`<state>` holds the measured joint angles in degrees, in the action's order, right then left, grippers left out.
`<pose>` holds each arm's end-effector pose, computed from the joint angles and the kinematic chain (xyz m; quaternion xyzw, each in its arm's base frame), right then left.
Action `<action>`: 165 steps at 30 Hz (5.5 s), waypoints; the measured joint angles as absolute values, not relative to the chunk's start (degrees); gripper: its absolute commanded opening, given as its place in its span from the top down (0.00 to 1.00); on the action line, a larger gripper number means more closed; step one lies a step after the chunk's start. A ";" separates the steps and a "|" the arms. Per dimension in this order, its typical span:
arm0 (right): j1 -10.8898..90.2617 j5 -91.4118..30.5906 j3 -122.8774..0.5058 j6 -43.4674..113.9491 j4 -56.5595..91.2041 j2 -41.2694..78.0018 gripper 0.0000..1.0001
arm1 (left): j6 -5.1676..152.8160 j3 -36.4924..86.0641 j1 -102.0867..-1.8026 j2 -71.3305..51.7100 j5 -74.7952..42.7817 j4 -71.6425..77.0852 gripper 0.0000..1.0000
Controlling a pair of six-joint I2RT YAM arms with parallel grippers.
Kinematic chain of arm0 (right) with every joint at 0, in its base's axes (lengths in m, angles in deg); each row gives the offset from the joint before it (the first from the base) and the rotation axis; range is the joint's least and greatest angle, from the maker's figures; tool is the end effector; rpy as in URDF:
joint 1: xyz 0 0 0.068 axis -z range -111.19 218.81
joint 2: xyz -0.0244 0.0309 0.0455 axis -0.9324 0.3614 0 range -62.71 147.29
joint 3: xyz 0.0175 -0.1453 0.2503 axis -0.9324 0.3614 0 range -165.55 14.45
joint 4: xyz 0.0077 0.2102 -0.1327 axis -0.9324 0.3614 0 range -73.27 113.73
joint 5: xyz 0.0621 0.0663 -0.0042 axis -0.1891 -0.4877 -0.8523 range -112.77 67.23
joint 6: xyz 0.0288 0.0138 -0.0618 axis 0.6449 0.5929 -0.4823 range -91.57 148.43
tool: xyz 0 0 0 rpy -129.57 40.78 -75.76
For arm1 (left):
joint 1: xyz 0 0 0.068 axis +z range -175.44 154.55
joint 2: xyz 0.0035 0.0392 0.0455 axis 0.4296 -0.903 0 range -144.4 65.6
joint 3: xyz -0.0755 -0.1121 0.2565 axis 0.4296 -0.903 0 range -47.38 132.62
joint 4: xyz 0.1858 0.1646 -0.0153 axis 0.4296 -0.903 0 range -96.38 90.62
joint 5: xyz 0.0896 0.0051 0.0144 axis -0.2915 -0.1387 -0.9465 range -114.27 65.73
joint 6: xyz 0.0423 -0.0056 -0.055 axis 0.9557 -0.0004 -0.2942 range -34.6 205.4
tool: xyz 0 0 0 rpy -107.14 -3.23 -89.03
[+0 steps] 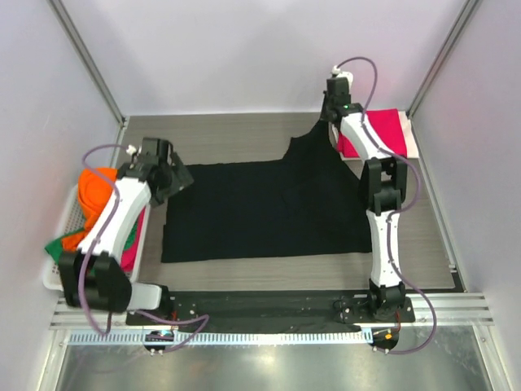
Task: Fold and stack the t-shirts
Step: Fold the tshirt
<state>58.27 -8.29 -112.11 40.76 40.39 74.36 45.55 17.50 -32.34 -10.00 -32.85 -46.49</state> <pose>0.5641 0.0906 0.2498 0.0727 0.8756 -0.0170 0.4772 0.2568 -0.0225 0.2922 -0.2916 0.9129 -0.0436 0.2822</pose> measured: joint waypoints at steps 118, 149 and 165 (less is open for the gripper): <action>59.91 -12.16 -21.32 63.63 45.85 -14.60 0.99 | 44.06 8.25 -22.05 -15.55 -37.33 -31.50 1.00; 58.73 -20.75 -21.56 79.17 38.33 5.64 0.14 | 44.54 14.59 -38.24 -22.39 -38.86 -30.50 0.26; 49.52 -28.79 -44.69 81.11 28.41 38.82 0.14 | 40.91 8.14 -44.65 -29.19 -37.66 -35.87 0.29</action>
<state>49.52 -28.79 -44.69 81.11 28.41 38.82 40.91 8.14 -44.65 -29.19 -37.66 -35.87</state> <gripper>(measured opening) 0.854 0.710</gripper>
